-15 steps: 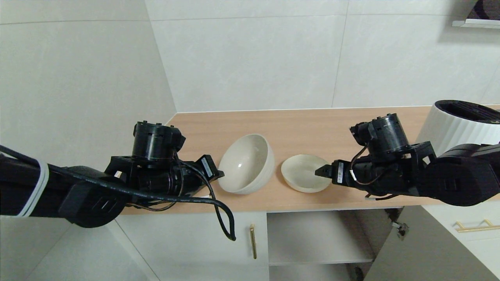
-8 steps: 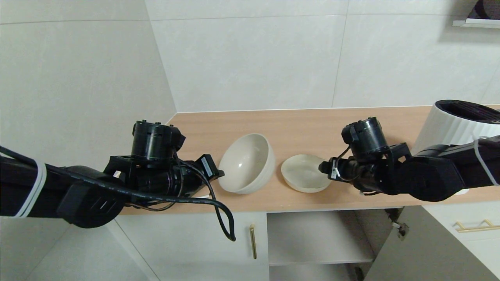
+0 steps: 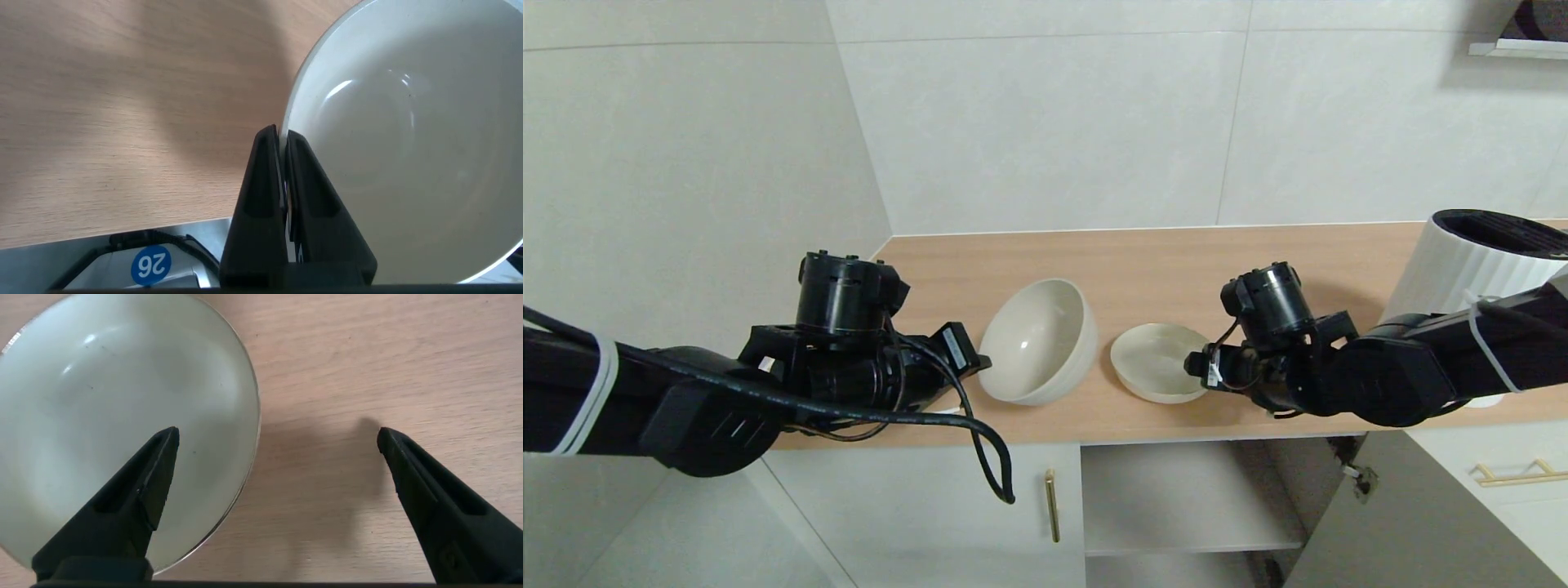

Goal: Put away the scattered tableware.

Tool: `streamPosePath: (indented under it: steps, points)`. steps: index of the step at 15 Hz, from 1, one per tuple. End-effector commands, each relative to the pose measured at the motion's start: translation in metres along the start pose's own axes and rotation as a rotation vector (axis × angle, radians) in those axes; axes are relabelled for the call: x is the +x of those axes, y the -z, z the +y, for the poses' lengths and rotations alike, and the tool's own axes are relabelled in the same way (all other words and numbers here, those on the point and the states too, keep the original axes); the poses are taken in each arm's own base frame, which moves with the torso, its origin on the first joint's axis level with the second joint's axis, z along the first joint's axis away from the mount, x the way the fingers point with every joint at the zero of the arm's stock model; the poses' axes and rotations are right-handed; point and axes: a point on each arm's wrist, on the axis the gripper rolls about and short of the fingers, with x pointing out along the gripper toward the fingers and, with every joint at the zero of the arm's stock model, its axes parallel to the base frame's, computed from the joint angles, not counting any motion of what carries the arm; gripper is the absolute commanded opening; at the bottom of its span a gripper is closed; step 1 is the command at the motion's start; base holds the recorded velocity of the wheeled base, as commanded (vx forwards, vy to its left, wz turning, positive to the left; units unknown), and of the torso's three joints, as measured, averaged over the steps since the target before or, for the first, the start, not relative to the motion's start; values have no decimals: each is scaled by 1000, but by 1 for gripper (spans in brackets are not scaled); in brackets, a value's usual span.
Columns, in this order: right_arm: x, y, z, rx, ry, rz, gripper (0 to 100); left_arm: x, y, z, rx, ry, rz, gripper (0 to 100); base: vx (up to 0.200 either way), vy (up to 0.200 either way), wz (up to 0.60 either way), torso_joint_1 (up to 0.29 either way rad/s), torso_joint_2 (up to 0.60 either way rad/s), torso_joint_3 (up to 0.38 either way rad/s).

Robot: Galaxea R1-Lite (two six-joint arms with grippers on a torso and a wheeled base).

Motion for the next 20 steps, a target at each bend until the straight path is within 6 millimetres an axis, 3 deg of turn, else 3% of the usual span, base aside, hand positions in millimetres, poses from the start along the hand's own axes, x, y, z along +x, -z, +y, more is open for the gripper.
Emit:
streamPosePath:
  steps: [1, 3, 4, 13, 15, 20]
  points:
    - [2, 1, 1, -2, 0, 4, 100, -1, 0, 0, 0, 2, -1, 0, 0, 0, 0, 0, 0, 0]
    - [2, 1, 1, -3, 1, 5, 100, -2, -1, -1, 1, 4, -3, 0, 0, 0, 0, 0, 0, 0]
    - [2, 0, 1, 2, -1, 2, 0, -2, -1, -1, 1, 5, -2, 0, 0, 0, 0, 0, 0, 0]
    - [-3, -2, 0, 7, -11, -1, 0, -4, -1, -2, 1, 9, -7, 0, 0, 0, 0, 0, 0, 0]
    - [-18, -8, -4, 9, -25, -10, 0, -13, -2, -4, 7, 18, -13, 0, 0, 0, 0, 0, 0, 0]
    - [-89, -13, -19, -43, -170, 148, 0, -59, -6, -12, 31, 17, -30, 0, 0, 0, 0, 0, 0, 0]
